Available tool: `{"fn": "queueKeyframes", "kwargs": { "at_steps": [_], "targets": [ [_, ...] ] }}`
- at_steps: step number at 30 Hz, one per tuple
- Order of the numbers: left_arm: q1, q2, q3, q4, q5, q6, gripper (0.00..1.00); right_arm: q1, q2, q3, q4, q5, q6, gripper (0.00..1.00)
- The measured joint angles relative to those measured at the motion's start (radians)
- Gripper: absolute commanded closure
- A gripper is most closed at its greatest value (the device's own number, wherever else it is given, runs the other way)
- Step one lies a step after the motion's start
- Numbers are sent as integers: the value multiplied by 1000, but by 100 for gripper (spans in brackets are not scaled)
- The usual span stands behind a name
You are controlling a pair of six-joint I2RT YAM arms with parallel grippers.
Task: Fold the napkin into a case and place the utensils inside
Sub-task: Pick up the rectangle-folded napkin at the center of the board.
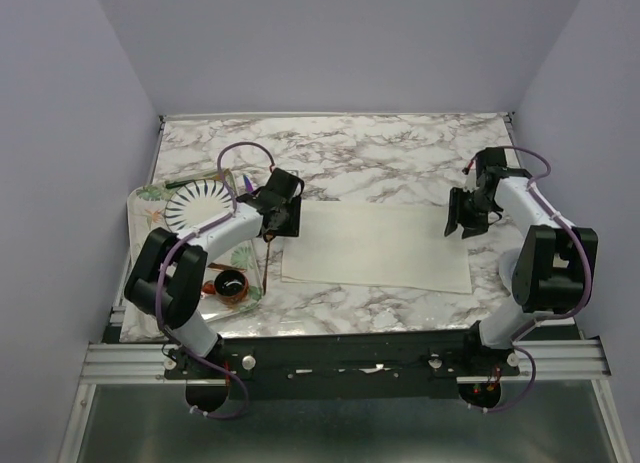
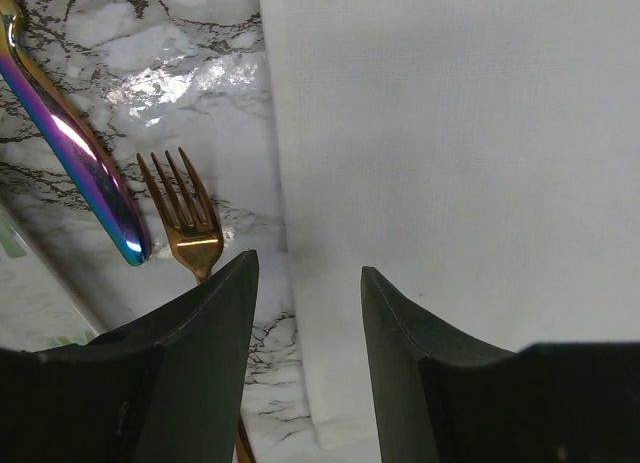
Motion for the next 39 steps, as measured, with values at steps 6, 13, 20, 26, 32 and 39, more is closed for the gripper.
{"fn": "queueKeyframes", "kwargs": {
  "at_steps": [6,13,20,26,32,39],
  "targets": [
    [0,72,13,-6,-9,-3,43,-40,0,0,-21,-1,0,44],
    [-6,139,42,-19,-17,-5,52,-65,2,0,-29,-2,-3,44],
    [-19,180,93,-41,-23,4,70,-77,21,8,-38,-12,-7,44],
    [-4,202,120,-39,20,30,91,-87,32,8,-43,-19,-8,45],
    [61,206,130,-39,98,59,100,-98,32,7,-43,-37,-10,47],
    [80,167,141,-60,119,102,100,-101,32,-14,-43,-57,-10,48]
  ]
}}
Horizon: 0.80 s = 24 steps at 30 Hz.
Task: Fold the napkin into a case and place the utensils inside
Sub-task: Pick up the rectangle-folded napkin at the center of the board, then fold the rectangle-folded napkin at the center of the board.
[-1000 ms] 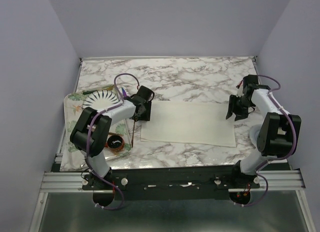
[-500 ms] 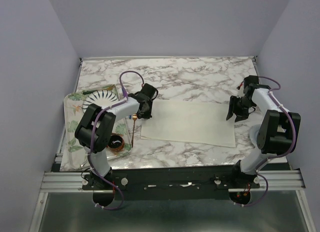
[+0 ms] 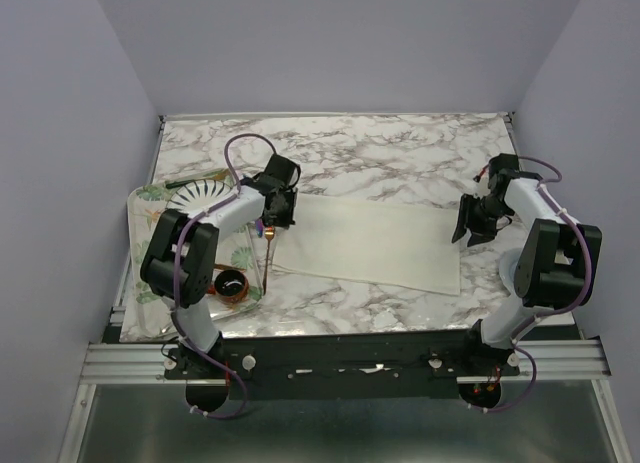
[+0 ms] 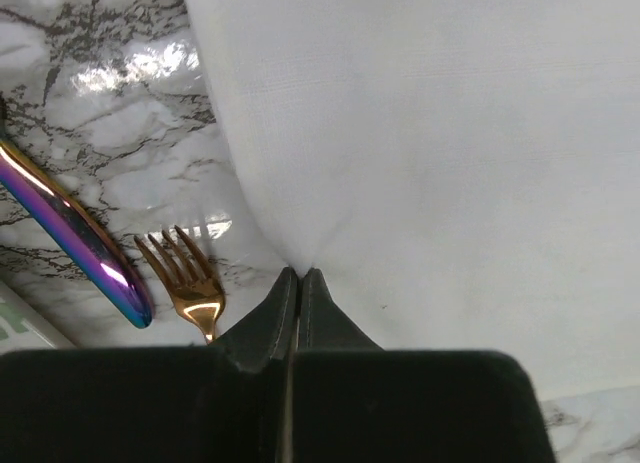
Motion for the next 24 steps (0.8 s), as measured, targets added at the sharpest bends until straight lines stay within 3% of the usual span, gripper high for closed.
{"fn": "queueKeyframes", "kwargs": {
  "at_steps": [12,24],
  "targets": [
    [-125,-34,162,-20,182,-69,100,-5,0,-1,-1,-69,-8,55],
    [-389,264,428,61,280,-248,100,-61,8,5,-50,-264,-36,46]
  ]
}}
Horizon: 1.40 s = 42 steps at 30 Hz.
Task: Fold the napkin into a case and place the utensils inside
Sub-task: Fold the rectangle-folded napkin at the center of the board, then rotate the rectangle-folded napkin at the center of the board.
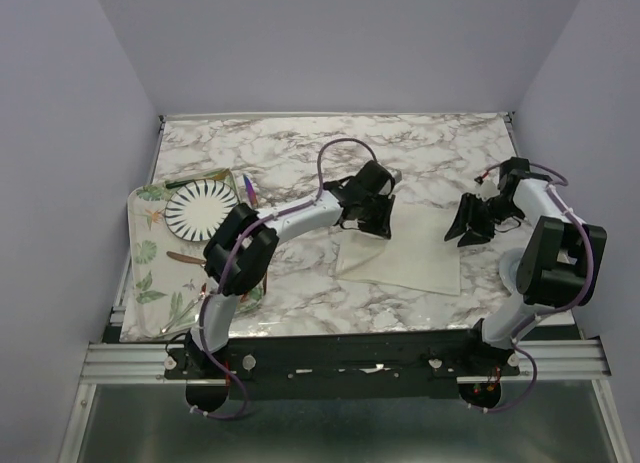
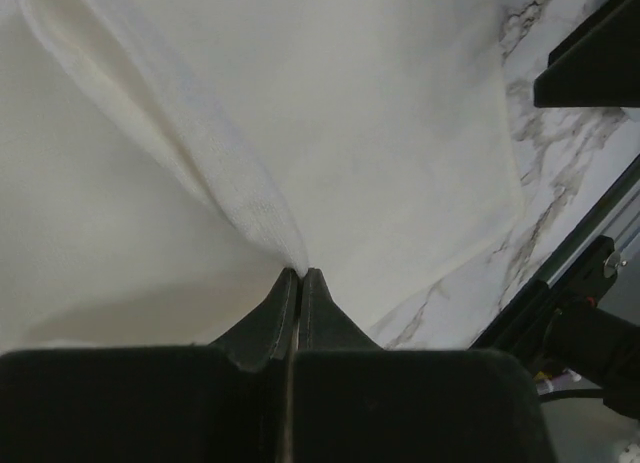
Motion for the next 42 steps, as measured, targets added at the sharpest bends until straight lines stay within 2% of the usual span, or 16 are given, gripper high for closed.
{"fn": "queueKeyframes", "kwargs": {
  "at_steps": [2,3,5,6,9,13,18,22,31,32,34,35,36,38,39,42],
  "targets": [
    [-39,52,40,33,10,-31,99,-21,16,0,-6,-39,1,44],
    [-50,72,55,54,14,-43,87,-31,25,0,-8,-53,2,44],
    [-77,110,85,91,26,-68,70,-48,42,0,-11,-81,2,44],
    [-84,123,97,107,33,-79,54,-53,46,0,-10,-93,3,44],
    [-90,135,105,149,61,-84,31,-63,48,0,-10,-125,5,43],
    [-62,66,20,211,95,-76,27,-63,55,2,-9,-163,11,43],
    [63,-123,-165,225,134,-39,33,-59,79,6,3,-209,26,44],
    [180,-232,-252,186,132,69,34,-43,101,58,5,-201,12,46],
    [128,-161,-315,55,142,197,36,19,181,314,40,-58,-96,46],
    [121,-144,-316,45,141,202,39,26,200,331,47,-43,-104,46],
    [110,-117,-316,26,142,207,54,38,231,348,58,-13,-114,48],
    [106,-101,-314,18,143,207,63,45,253,349,66,4,-122,49],
    [104,-92,-311,14,146,210,77,50,266,350,68,16,-125,49],
    [103,-71,-285,-2,149,220,90,60,301,349,66,47,-137,51],
    [105,-53,-263,-21,146,239,100,64,311,348,66,56,-143,53],
    [122,4,-184,-86,163,275,100,77,320,319,58,83,-166,57]
  ]
}}
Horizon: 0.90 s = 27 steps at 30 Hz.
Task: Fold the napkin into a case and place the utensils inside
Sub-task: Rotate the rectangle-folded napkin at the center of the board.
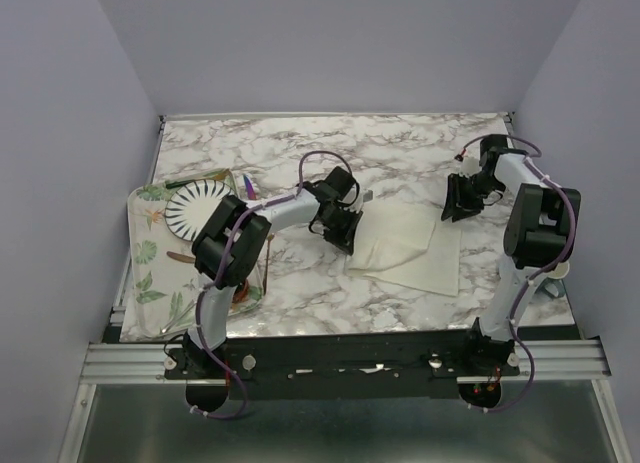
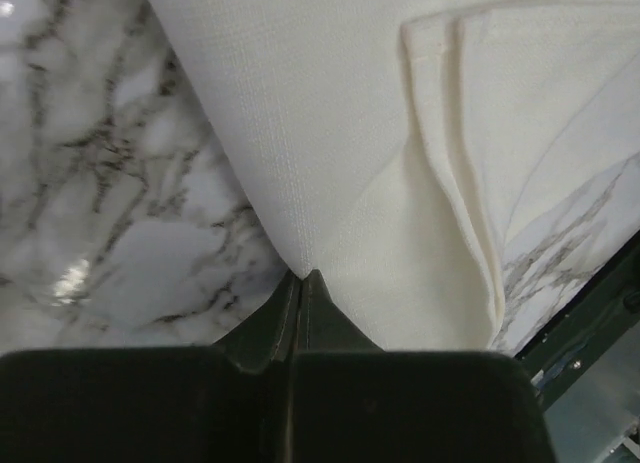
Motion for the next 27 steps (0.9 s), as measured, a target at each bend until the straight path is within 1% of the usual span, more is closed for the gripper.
{"fn": "queueKeyframes", "kwargs": {
  "at_steps": [2,3,4,5,6,7,8,9,12,14,16,18,20,23,27],
  "targets": [
    [23,23,45,-34,0,42,100,7,-5,-32,-5,7,-14,58],
    [52,42,79,-56,0,79,99,13,-10,-56,-5,10,-19,58],
    [75,55,105,-74,0,103,95,18,-20,-87,-11,9,-23,58],
    [94,64,124,-85,-1,124,89,20,-29,-109,-15,9,-25,58],
    [121,82,161,-109,-5,169,71,27,-55,-161,-14,-2,-27,57],
    [150,101,198,-127,-8,208,63,33,-72,-187,-15,-5,-29,55],
    [180,129,253,-151,-10,264,57,50,-112,-241,-24,-22,-34,54],
    [202,151,296,-162,-13,303,48,69,-141,-281,-35,-42,-36,53],
    [261,194,399,-190,-15,405,38,137,-212,-376,-69,-158,-46,50],
    [298,195,430,-191,2,458,35,182,-248,-392,-109,-258,-50,50],
    [325,182,434,-176,30,486,34,201,-278,-380,-127,-318,-50,50],
    [347,150,412,-152,58,506,33,200,-300,-331,-151,-344,-50,50],
    [355,99,369,-131,94,521,33,196,-306,-253,-146,-343,-49,52],
    [341,41,329,-110,136,526,35,195,-298,-176,-125,-321,-49,56],
    [282,0,303,-99,146,525,47,192,-220,-80,-101,-199,-56,60]
  ]
}}
